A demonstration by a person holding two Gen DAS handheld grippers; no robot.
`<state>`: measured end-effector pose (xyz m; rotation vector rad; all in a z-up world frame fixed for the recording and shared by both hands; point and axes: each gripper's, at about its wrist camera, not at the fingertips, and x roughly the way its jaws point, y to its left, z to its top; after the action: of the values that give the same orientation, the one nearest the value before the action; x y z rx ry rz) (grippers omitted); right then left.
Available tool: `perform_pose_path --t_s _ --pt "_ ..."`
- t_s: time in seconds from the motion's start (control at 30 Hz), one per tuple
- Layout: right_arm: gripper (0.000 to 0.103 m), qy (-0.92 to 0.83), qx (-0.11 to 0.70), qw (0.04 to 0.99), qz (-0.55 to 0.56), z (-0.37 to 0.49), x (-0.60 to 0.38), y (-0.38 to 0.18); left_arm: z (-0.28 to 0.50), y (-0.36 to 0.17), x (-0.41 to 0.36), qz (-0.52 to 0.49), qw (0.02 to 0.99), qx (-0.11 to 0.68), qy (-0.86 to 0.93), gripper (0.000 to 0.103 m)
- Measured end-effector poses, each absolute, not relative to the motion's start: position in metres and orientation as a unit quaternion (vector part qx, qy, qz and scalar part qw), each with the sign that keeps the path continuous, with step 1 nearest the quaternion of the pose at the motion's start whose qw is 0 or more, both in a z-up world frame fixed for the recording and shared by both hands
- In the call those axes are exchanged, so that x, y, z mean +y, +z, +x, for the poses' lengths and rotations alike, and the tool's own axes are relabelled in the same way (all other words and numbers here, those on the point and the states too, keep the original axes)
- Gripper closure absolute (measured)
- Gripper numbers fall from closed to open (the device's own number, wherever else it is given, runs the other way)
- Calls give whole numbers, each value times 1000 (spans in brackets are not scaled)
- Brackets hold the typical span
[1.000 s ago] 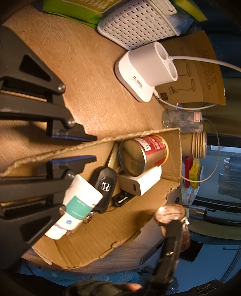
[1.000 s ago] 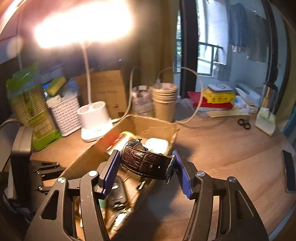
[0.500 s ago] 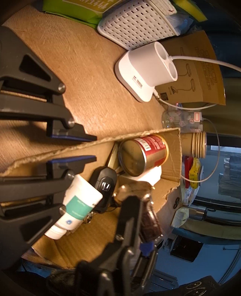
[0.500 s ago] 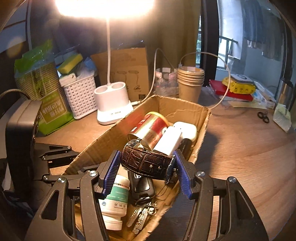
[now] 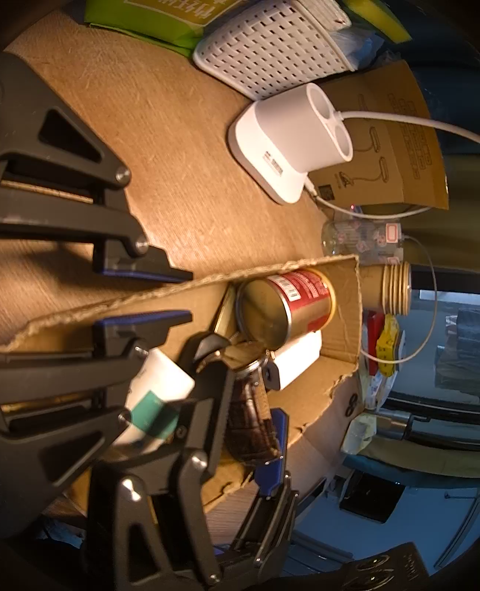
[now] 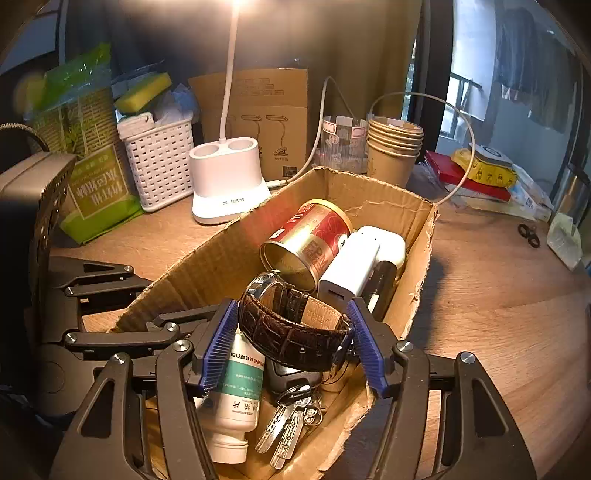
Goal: Organize rigid objects
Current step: 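Carry the wristwatch with the right gripper into the box and release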
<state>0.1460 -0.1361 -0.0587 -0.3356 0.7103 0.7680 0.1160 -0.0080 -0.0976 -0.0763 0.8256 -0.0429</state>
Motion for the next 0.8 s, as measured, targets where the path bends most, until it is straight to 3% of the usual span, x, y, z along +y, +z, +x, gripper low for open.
perform_pose_path --t_s 0.8 --pt "28 352 319 870 -132 133 -157 -50 118 -97 -7 -40 914 403 -19 87"
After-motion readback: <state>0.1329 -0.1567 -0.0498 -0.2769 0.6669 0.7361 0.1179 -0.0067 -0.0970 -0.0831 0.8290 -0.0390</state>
